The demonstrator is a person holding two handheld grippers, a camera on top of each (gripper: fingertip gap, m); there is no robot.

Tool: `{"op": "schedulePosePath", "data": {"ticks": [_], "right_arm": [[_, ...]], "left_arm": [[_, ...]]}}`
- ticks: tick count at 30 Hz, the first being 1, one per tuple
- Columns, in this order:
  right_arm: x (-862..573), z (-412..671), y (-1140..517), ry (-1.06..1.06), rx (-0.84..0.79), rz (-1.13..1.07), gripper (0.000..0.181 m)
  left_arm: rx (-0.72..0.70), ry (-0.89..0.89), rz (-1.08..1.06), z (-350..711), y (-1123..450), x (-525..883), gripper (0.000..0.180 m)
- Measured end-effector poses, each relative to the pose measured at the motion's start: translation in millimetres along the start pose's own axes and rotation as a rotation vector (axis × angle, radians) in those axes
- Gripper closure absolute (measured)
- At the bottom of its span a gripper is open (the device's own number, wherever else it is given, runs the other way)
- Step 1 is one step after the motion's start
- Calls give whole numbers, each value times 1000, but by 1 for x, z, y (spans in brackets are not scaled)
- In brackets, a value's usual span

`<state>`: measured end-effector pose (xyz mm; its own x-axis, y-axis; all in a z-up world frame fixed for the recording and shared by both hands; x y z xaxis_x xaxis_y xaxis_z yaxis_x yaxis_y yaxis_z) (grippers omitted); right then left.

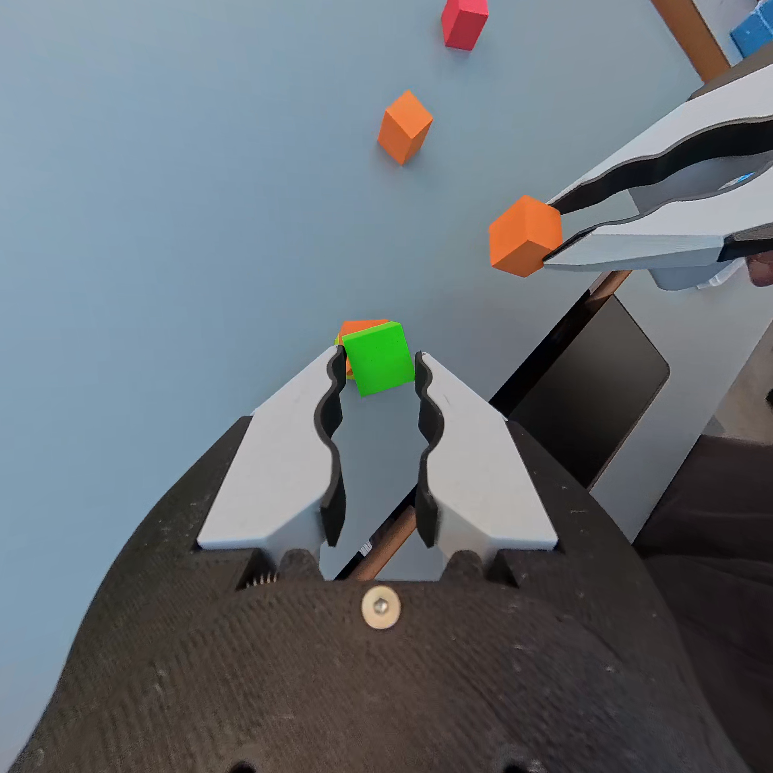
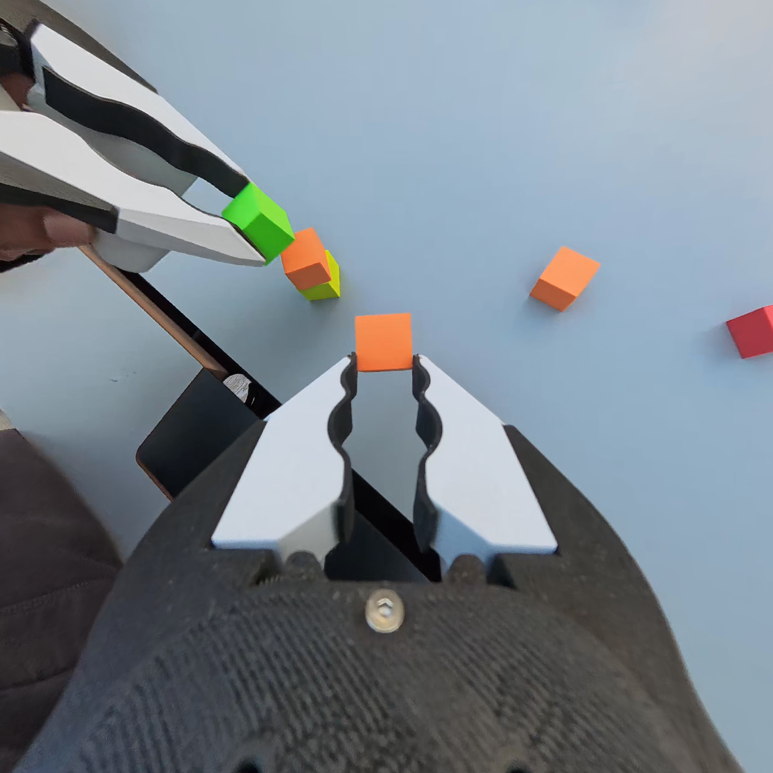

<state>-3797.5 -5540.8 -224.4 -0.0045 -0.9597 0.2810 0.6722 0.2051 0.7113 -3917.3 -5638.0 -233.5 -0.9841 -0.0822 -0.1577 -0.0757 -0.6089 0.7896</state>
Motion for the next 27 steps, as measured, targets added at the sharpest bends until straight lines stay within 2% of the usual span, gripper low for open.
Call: {"op": "schedulePosePath", "data": {"ticks": [11, 27], "right_arm": [[14, 1, 4, 3, -6, -21, 157], [50, 53, -34, 207, -1, 105, 156]], "left_arm": [[31, -48, 10, 0, -17, 0, 144], [15, 90, 59, -28, 6, 9, 135]]}}
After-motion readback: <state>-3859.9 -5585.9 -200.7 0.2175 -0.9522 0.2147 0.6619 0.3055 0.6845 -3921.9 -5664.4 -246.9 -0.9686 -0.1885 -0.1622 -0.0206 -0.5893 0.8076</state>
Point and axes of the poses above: each gripper's, where its closed fingertips meet, y back along the fingers, z out of its top, x = y × z across the jaws, the point moved 5 cm from there along y, back along the fingers, and after that the axes turned 8 degrees about z, right-handed, at the moved point
